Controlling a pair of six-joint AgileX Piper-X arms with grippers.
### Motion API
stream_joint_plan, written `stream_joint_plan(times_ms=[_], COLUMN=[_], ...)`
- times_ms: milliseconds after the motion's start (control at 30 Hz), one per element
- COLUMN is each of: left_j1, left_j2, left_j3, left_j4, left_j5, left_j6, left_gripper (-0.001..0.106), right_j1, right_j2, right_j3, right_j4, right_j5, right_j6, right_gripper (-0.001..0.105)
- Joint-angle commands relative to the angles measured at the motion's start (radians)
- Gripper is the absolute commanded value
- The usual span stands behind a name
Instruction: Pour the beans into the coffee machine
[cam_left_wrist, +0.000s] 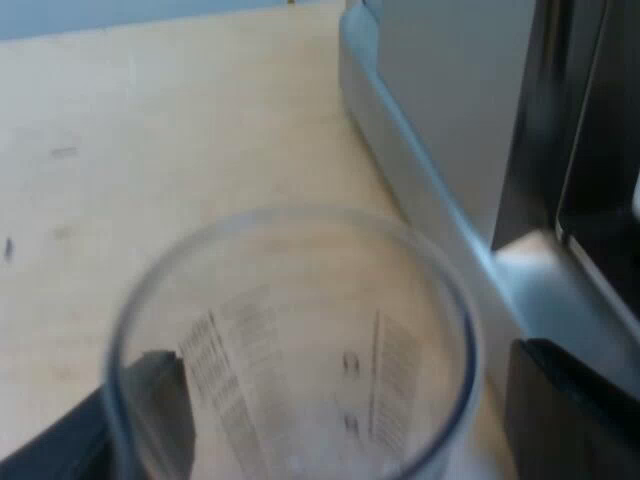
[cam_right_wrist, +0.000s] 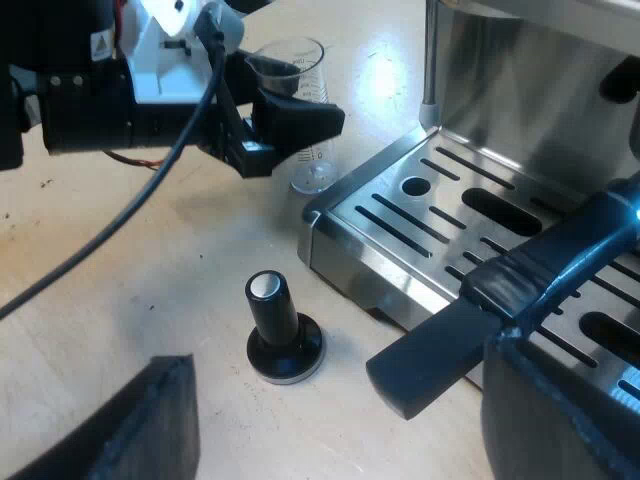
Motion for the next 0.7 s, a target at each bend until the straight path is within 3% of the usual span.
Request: stream_joint_plan(times_ms=[33, 333, 533, 700], left_j1=[-0.001, -0.001, -0.001, -0.001], left_j2=[-0.065, -0.208, -0.351, -0.477], left_j3=[-0.002, -0.002, -0.002, -0.002], left_j4=[-0.017, 0.042, 0.123, 0.214], left_j5=[-0.027, -0.025, -0.025, -0.025], left_j6=[-0.009, -0.009, -0.009, -0.009], left_gripper=[0.068, 0.068, 0.068, 0.068], right_j1=[-0.002, -0.002, -0.002, -0.002], right_j2=[-0.005, -0.005, -0.005, -0.005], right_j3=[-0.004, -0.004, -0.004, -0.015], right_j4=[-0.015, -0.015, -0.027, -0.042], right_j5=[0.016, 0.042, 0.079, 0.118], right_j6=[-0.004, -0.004, 0.069, 0.084], right_gripper=[0.062, 0.062, 0.062, 0.062])
